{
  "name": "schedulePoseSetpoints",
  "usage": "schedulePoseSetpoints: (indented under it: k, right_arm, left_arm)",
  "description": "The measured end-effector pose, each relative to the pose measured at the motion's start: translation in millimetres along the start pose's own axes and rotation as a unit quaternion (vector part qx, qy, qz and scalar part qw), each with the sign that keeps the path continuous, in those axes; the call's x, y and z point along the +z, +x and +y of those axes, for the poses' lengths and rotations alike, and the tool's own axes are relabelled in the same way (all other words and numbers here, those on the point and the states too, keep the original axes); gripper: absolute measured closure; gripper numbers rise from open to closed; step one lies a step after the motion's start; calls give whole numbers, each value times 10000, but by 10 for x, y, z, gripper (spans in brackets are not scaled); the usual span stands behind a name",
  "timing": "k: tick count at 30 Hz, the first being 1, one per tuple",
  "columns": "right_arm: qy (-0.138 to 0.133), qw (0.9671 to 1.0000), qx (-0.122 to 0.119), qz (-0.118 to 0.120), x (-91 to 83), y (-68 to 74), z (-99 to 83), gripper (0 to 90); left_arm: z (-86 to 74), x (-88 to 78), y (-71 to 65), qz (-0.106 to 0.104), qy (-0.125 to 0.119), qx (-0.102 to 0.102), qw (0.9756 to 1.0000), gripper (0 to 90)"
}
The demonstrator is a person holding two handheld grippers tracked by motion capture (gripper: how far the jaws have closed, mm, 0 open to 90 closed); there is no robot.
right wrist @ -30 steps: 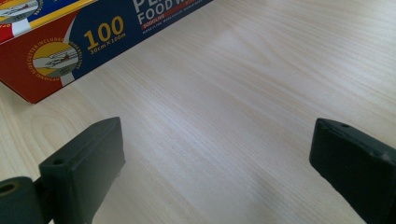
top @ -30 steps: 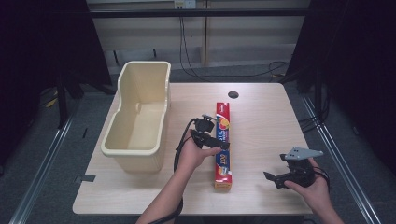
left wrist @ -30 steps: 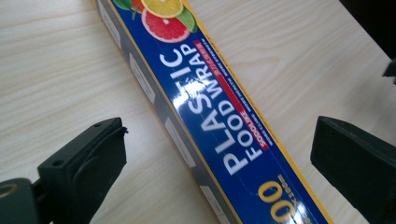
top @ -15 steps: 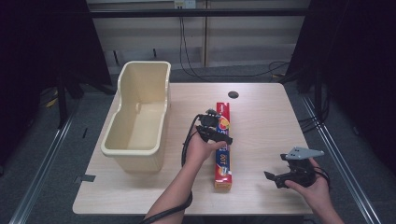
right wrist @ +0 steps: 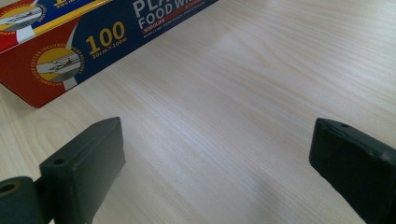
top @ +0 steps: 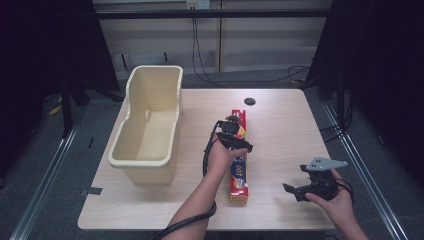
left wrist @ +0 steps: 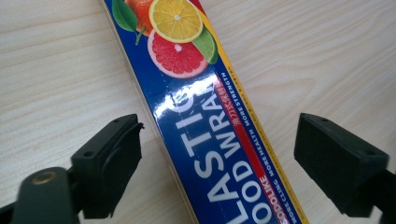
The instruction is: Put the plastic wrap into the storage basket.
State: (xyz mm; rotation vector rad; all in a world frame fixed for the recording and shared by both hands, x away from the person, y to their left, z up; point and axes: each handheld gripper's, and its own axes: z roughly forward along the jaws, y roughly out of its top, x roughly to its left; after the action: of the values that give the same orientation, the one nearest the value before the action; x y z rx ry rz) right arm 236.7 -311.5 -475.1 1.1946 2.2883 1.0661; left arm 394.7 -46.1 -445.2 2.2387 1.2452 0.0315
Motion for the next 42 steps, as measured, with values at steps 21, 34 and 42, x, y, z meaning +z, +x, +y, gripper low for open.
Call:
schedulePoseSetpoints:
  k: [21,34,42]
  right_arm:
    - [-46,10000,66,23,-14,-17,7,34]
    - [-68,10000,54,33,-13,-7,19,37]
    - [-78,10000,36,36,-20,-3,22,39]
  left_arm:
    - [28,167,-74,375,232,-304,9986,253]
    - [46,244,-51,363,376,-861,9949,269]
    - [59,265,-113,604,373,-1020,9922,296]
